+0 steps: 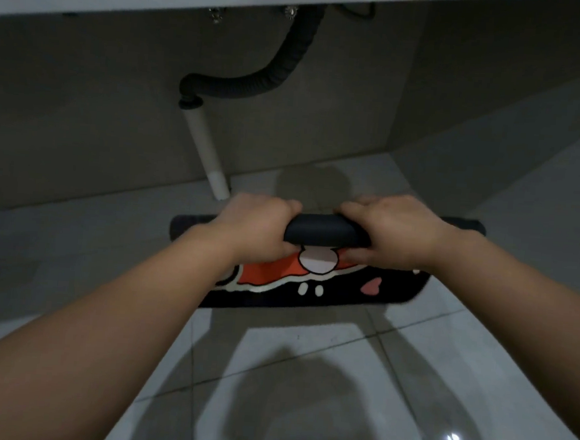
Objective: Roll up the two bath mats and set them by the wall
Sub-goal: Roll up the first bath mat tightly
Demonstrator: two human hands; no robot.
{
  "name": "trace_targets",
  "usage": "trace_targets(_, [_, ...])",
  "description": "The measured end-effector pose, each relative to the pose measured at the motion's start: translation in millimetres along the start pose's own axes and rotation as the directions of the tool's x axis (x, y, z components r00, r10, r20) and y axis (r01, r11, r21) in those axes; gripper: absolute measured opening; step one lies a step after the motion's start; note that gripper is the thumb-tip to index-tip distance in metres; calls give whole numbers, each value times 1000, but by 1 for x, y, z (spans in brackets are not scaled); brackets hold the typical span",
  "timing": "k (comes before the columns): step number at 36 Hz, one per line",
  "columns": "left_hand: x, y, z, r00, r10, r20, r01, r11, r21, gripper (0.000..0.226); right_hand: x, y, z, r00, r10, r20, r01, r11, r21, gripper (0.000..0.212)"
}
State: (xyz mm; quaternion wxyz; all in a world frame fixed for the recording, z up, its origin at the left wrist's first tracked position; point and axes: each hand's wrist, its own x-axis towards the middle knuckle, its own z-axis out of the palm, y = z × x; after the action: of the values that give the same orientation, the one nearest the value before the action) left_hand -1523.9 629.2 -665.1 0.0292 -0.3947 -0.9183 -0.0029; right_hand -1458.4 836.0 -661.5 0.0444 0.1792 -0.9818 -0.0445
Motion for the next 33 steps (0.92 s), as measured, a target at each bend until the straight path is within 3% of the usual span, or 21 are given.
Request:
trace_targets(4, [-5,6,12,980,66,-189,-53,996,70,26,1,5,-9,925,148,350,-247,934,258,49])
trace_targets(8, [-6,11,22,972,68,-227,-56,997,57,30,-2,6,-12,884,176,433,-342,875,343,34])
trace_targets(11, [-3,12,23,980,10,-199,-8,1000,10,40,-3,2,-7,946,175,273,-227,958,173,28])
trace_targets(14, [-1,10,22,997,-52,-53,47,995,-92,48,-7,3,4,995,87,39,-86,996,-17,31])
trace_targets(18, [-1,7,19,993,-61,106,89,953,-290,56,-10,2,17,973,-86,-216,40,977,-208,28])
trace_targets(21, [-1,5,16,977,-33,209,119,904,-412,56,-10,-3,20,954,-107,-282,41,972,-231,26])
trace_targets(25, [-1,5,19,983,-70,170,133,911,-391,37,-9,-5,25,953,-65,-296,-2,976,-219,30])
trace_targets(27, [-3,7,21,991,-79,109,107,953,-284,32,-10,-5,25,972,-30,-232,-11,985,-175,34])
trace_targets(29, [-5,8,25,998,-54,-11,52,993,-108,29,-8,-6,17,997,45,-62,-49,997,-64,41])
trace_targets(31, [-6,9,29,993,-4,-117,7,1000,17,29,-6,-5,7,977,130,169,-149,984,102,41])
trace_targets(33, [-8,10,30,985,17,-169,-8,999,51,31,-4,-3,-1,937,163,309,-243,939,242,40])
